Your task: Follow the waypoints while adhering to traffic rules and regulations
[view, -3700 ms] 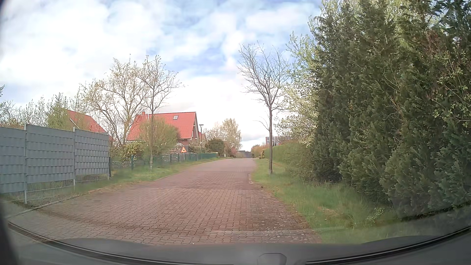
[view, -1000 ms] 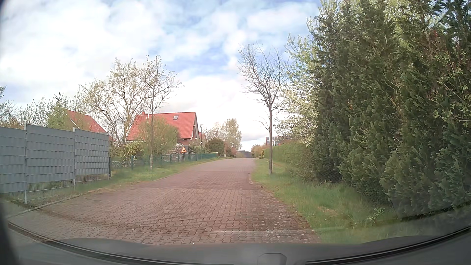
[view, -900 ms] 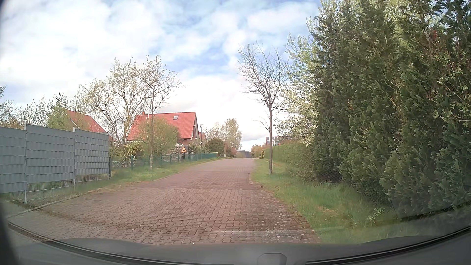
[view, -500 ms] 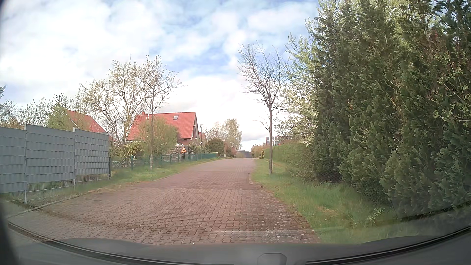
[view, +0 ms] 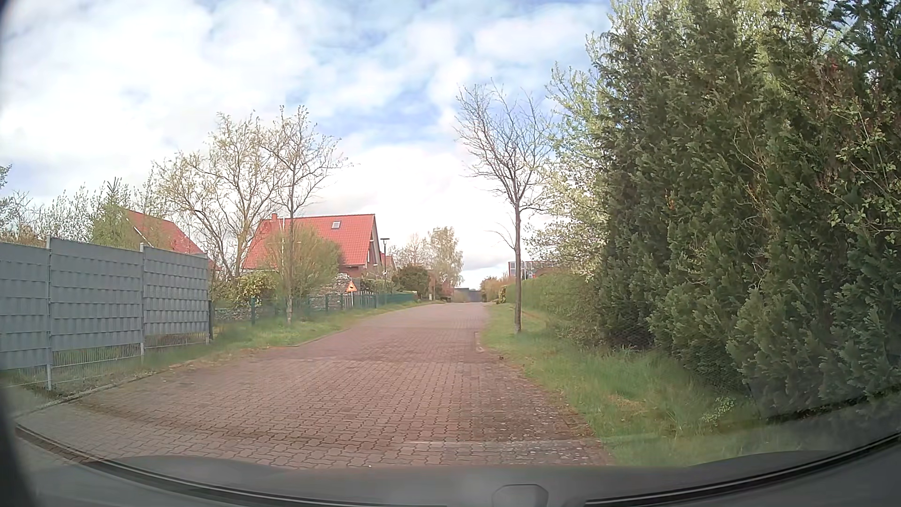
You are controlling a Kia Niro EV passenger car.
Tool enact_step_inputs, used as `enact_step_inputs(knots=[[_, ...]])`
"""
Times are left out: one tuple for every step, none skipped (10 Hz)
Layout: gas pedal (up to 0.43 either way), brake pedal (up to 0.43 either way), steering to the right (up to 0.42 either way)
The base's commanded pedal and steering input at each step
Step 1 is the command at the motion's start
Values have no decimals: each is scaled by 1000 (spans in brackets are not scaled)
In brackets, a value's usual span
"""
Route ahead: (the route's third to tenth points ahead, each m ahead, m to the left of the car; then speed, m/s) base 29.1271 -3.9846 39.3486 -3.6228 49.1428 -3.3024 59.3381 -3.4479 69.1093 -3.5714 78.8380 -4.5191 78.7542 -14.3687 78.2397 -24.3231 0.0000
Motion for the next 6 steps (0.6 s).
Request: enact_step_inputs(knots=[[0, 244, -6], [0, 244, -6], [0, 238, -6], [0, 244, -6], [0, 244, -6], [0, 244, -6]])
